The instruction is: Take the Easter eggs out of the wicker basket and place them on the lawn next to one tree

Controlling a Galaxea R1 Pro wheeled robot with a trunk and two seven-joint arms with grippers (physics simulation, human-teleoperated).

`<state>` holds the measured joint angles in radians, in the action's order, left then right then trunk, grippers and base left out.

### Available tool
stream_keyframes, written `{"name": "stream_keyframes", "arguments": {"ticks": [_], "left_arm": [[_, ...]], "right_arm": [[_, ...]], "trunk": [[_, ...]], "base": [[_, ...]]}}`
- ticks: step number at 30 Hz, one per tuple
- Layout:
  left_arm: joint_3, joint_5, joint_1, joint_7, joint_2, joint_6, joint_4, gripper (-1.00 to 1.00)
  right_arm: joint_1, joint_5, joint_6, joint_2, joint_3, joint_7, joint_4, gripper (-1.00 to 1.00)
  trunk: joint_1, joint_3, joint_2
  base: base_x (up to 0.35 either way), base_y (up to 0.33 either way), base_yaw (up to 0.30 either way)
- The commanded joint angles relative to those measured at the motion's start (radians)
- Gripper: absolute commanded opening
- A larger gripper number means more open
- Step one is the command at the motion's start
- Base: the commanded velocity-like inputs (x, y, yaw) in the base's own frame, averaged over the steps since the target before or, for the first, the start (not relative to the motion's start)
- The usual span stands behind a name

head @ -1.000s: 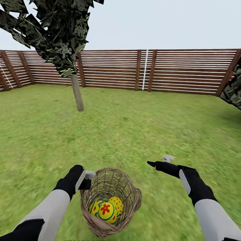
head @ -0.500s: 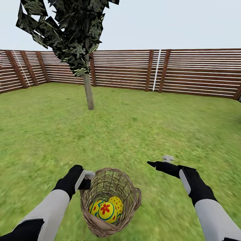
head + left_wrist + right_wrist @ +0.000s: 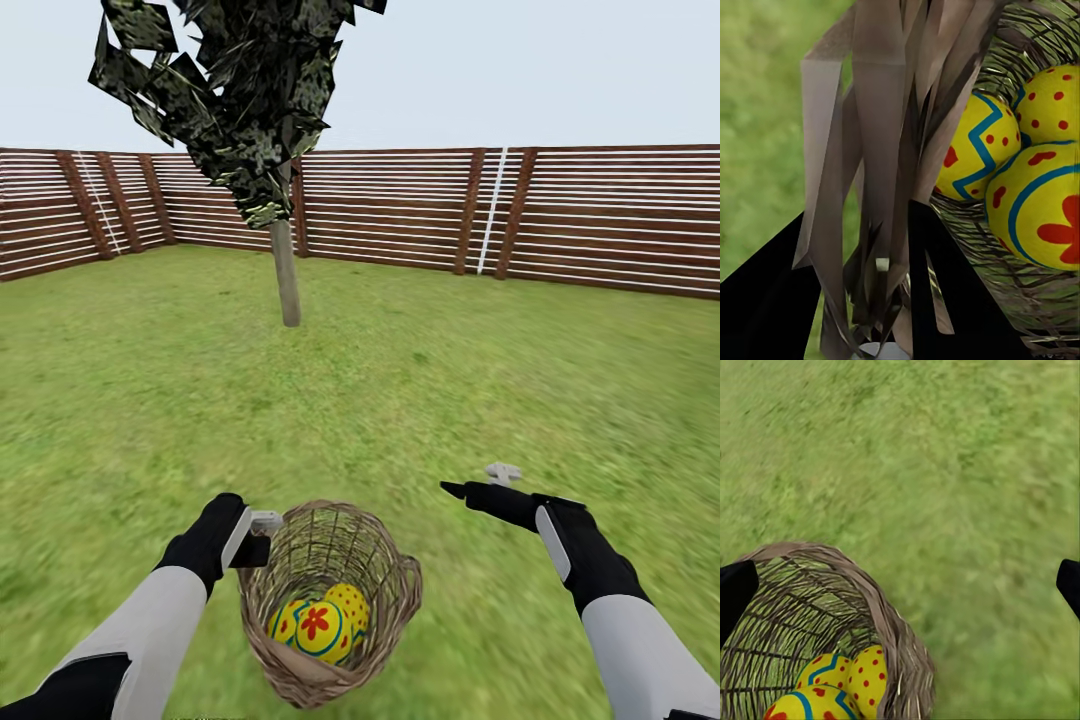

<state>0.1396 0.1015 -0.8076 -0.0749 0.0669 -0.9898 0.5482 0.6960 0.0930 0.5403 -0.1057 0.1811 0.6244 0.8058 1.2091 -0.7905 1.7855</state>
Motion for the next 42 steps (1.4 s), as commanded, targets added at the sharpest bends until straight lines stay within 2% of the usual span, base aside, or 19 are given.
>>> {"name": "stream_keyframes", "arguments": {"ticks": [1,14,34,42], "left_arm": [[0.009,0.0,-0.001,0.003,0.002,-0.003,0.001,-1.0],[0.009,0.0,-0.001,0.003,0.001,-0.003,0.006,-1.0],[0.007,0.001,-0.001,0.002,0.001,-0.003,0.007,-1.0],[0.006,0.001,-0.001,0.004,0.001,-0.003,0.007,-1.0]], "right_arm": [[0.0,0.01,0.009,0.0,0.001,0.0,0.001,1.0],[0.0,0.008,0.012,0.0,-0.001,0.001,0.002,1.0],[0.0,0.007,0.006,0.0,0.0,0.0,0.001,1.0],[0.0,0.008,0.006,0.0,0.001,0.0,0.001,1.0]], "trunk": [[0.0,-0.001,0.0],[0.0,-0.002,0.0],[0.0,-0.014,0.0],[0.0,-0.02,0.0]], "base": [[0.0,0.0,0.102],[0.0,0.0,0.032],[0.004,0.0,0.258],[0.307,0.0,0.261]]}}
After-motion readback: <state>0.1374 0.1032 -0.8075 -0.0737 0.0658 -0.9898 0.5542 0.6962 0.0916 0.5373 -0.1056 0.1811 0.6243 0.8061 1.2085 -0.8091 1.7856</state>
